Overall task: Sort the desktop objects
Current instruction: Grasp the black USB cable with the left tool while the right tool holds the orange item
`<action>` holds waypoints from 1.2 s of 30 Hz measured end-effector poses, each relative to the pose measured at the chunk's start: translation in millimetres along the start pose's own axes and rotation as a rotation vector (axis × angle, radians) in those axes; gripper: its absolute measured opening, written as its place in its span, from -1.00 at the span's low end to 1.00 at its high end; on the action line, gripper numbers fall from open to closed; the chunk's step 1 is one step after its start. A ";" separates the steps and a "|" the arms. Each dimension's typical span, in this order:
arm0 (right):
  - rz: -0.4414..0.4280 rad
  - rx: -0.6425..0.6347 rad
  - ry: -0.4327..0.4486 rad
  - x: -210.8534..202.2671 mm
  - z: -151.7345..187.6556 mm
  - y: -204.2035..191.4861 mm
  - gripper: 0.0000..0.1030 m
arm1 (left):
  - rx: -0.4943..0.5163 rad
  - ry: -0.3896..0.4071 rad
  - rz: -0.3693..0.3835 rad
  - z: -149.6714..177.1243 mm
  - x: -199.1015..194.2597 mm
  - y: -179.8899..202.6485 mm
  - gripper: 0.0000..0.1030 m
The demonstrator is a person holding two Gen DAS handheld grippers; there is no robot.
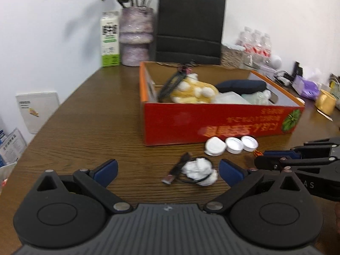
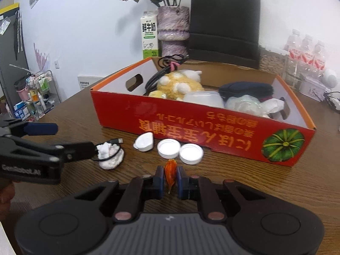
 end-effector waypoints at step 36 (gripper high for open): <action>0.005 0.054 -0.009 -3.2 15.1 28.6 -0.77 | -0.004 -0.049 0.040 -4.0 20.5 16.7 -0.12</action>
Point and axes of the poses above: each gripper's, at about its wrist camera, not at the fingertips, and x roughly the way its jaws point, y to its right, z to its underside, the point moved 4 cm from there along x, roughly the way its jaws point, and after that the axes turned 2 degrees about z, right-handed, at the moved point
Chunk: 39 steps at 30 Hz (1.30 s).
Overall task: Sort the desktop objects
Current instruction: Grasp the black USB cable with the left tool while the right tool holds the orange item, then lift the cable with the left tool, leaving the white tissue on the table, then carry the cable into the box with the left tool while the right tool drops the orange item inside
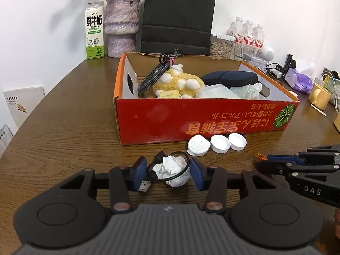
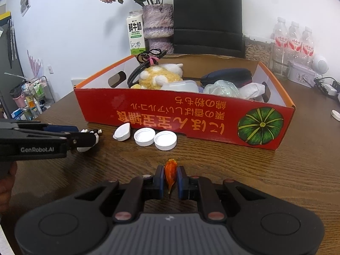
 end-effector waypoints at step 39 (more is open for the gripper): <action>-0.011 -0.031 0.099 -33.8 -19.7 -3.4 -0.77 | 0.017 0.236 -0.028 -34.6 -76.0 8.9 -0.38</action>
Point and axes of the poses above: each gripper's, at about its wrist camera, not at the fingertips, and x roughly the way its jaws point, y to its right, z to its underside, the point moved 4 cm from there along x, roughly the way its jaws point, and after that the axes turned 2 degrees about z, right-handed, at the moved point
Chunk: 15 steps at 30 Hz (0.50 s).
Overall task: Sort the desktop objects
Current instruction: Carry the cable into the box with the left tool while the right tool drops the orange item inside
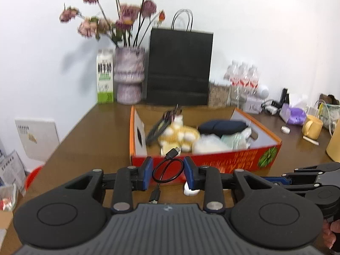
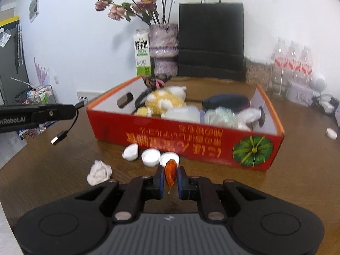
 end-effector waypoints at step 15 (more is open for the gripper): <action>0.009 -0.041 0.170 -1.3 -82.4 7.6 -0.77 | 0.012 0.154 0.037 -70.6 32.6 21.2 -0.38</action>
Point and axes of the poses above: each gripper's, at about its wrist camera, not at the fingertips, and x roughly the way its jaws point, y to its right, z to its underside, the point moved 4 cm from there along x, roughly the way its jaws point, and after that the axes turned 2 degrees about z, right-handed, at the moved point
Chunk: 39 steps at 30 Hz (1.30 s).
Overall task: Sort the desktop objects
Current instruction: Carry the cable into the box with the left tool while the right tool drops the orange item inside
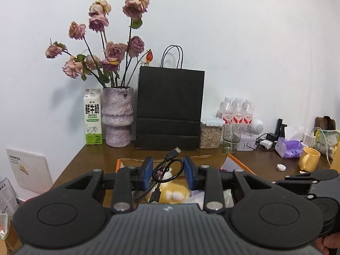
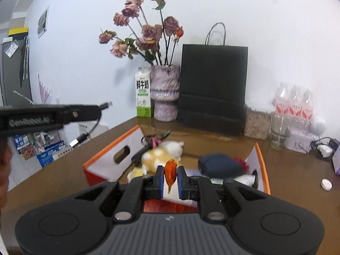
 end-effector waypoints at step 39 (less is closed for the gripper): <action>0.078 0.081 -0.031 94.9 2.5 47.8 0.92 | -0.069 -0.083 -0.116 51.2 92.3 -36.0 1.00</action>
Point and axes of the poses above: each gripper's, at about its wrist camera, not at the fingertips, and x roughly the way its jaws point, y to its right, z to its underside, the point moved 4 cm from there along x, roughly the way its jaws point, and after that the axes turned 2 degrees about z, right-handed, at the moved point
